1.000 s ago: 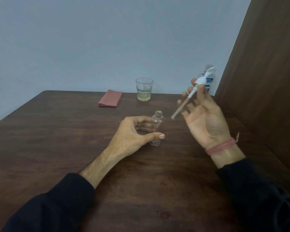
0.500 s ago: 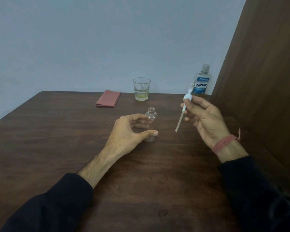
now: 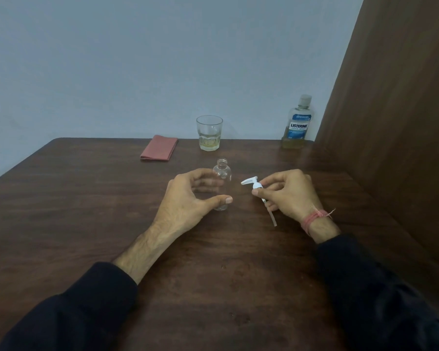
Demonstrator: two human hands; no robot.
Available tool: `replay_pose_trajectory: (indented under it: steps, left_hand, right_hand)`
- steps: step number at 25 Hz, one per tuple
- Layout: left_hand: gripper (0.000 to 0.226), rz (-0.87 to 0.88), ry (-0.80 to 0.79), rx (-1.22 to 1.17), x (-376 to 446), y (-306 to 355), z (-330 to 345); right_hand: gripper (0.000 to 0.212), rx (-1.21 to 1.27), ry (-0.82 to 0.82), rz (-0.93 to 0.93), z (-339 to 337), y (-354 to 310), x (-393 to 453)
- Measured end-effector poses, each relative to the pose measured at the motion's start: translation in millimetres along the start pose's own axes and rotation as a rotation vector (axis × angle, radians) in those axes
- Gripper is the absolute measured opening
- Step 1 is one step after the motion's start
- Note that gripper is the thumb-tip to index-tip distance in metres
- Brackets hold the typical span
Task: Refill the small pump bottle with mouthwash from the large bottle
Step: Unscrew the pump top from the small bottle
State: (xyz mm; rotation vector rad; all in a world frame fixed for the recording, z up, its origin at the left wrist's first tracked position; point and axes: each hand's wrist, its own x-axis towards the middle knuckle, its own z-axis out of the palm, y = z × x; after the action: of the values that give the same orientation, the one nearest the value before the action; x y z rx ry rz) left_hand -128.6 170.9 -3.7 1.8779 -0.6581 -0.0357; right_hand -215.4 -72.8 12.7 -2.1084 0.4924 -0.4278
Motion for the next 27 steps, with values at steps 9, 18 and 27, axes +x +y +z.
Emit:
replay_pose_trajectory:
  steps: [9, 18, 27]
  left_hand:
    - [0.070, -0.014, -0.001, 0.008, 0.0, -0.2, 0.1]
    - [0.072, -0.014, 0.016, 0.025, -1.3, 2.8, 1.3]
    - [0.092, 0.002, 0.033, 0.039, -6.7, 9.0, 0.5]
  right_hand:
    - [0.024, -0.083, 0.071, -0.002, 4.3, 0.4, -0.4]
    - [0.032, -0.150, 0.095, 0.003, 1.7, -4.4, -4.8]
    - [0.048, -0.241, 0.161, -0.037, 1.0, -9.1, -4.9]
